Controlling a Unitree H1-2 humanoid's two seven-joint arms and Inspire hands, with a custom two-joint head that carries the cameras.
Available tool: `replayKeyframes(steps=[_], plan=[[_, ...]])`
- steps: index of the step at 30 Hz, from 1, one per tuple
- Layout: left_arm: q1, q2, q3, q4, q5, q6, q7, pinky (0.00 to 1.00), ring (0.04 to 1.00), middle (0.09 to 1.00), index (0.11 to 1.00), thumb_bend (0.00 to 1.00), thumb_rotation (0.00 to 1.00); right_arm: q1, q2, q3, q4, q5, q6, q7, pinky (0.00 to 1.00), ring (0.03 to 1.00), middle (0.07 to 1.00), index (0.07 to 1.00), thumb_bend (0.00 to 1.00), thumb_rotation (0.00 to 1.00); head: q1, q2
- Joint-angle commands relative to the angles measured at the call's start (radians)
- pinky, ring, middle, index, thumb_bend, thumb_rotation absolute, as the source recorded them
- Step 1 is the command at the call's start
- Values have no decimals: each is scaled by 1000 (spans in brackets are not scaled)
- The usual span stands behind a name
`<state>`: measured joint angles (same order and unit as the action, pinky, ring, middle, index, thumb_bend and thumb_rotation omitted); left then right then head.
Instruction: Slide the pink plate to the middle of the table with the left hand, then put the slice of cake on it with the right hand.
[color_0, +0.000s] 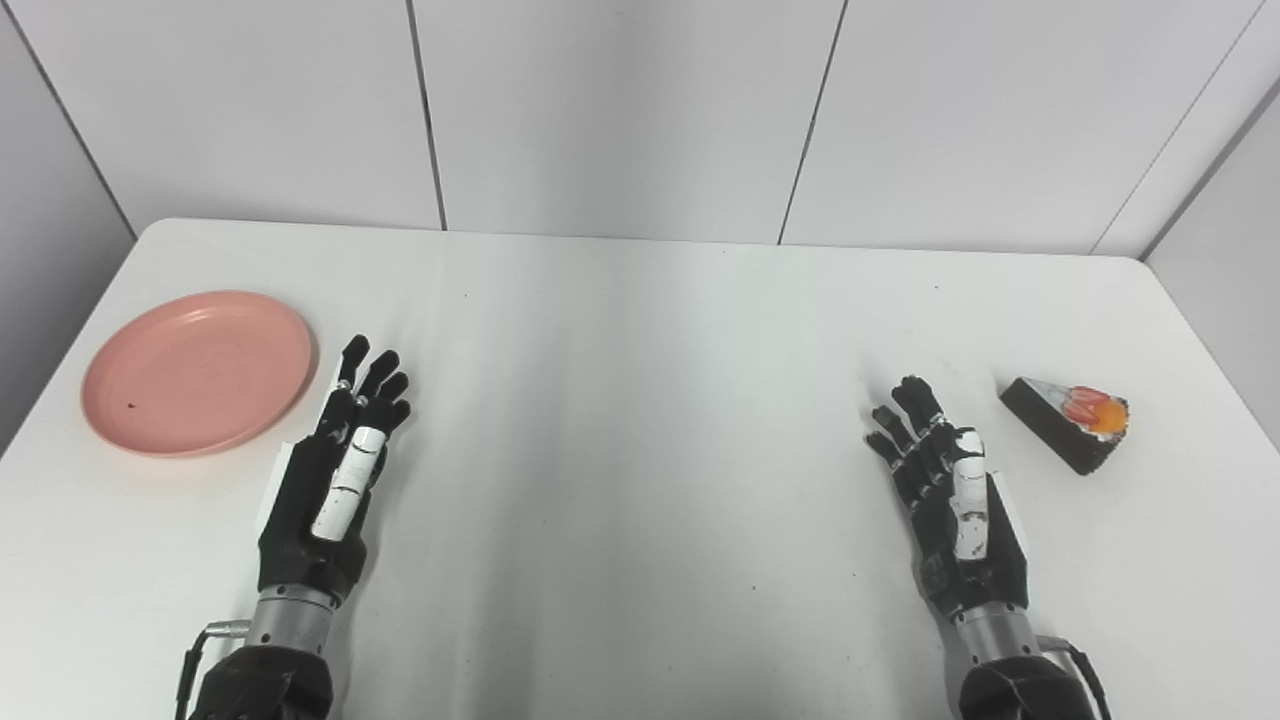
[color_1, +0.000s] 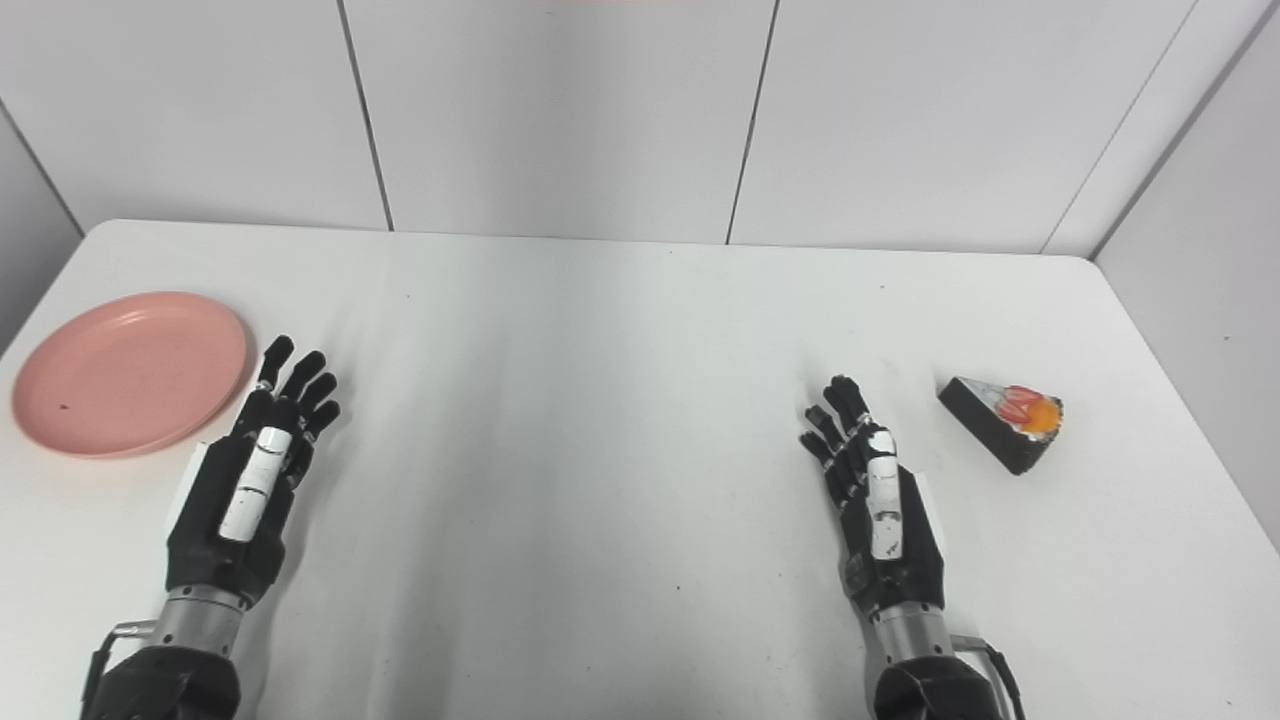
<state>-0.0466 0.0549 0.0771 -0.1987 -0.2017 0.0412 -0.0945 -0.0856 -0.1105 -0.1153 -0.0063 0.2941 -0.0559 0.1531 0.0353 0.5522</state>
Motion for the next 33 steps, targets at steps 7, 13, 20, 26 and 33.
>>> replayKeyframes(steps=[7, 13, 20, 26, 33], plan=[[-24, 4, 1, -2, -4, -27, -3, 951, 959, 965, 998, 763, 713, -19, -7, -4, -6, 6, -13, 8, 920, 919, 954, 919, 831, 950, 4, -16], [-25, -1, -3, 17, 8, -42, 1, 944, 955, 963, 995, 756, 721, -25, -11, -7, 19, 12, -29, 18, 929, 926, 960, 925, 832, 952, 26, -43], [-26, -14, -15, 55, 35, -79, 5, 938, 948, 959, 998, 765, 741, -30, -24, -21, 62, 21, -55, 43, 951, 943, 974, 939, 812, 963, 75, -72], [-22, -30, -23, 78, 42, -106, 7, 925, 935, 945, 980, 783, 724, -31, -35, -35, 108, 30, -98, 69, 946, 940, 966, 932, 814, 972, 105, -99], [-21, -41, -33, 104, 59, -133, 6, 924, 939, 950, 992, 752, 749, -32, -49, -40, 137, 55, -107, 95, 965, 944, 972, 949, 799, 990, 156, -135]])
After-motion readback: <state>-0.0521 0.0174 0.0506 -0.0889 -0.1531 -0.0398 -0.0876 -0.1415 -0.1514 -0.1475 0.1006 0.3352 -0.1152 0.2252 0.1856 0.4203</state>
